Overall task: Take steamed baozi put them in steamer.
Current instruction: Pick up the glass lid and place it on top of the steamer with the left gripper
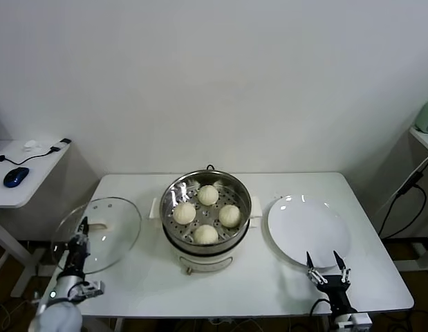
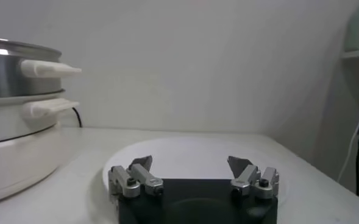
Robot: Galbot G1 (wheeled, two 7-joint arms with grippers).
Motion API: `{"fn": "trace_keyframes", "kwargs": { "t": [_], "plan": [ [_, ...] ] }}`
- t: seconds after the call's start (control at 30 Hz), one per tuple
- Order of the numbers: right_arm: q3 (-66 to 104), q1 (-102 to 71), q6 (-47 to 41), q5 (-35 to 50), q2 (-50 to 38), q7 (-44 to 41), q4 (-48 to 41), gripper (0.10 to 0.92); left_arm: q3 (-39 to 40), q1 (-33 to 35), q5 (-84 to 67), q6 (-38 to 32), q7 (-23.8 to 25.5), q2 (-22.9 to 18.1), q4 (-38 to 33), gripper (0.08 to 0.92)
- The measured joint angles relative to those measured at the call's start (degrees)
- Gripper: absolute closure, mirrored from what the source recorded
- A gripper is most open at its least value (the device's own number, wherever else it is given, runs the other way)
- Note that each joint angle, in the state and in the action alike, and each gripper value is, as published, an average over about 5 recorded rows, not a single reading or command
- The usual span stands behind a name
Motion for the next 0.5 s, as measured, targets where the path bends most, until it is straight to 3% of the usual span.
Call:
{"fn": "trace_keyframes", "kwargs": {
  "t": [0.23, 0.5],
  "plan": [
    [0.3, 0.1, -2.1, -1.8, -0.2, 0.8, 1.5, 0.203, -0.2, -0.8, -5.2, 5.2, 9.2, 4.2, -9.8, 0.865],
    [0.1, 0.6, -2.9, -3.3, -0.6, 0.9, 2.4, 0.203, 5.4, -2.7, -4.8, 12.7, 18.5, 5.1, -20.2, 0.865]
  ]
}}
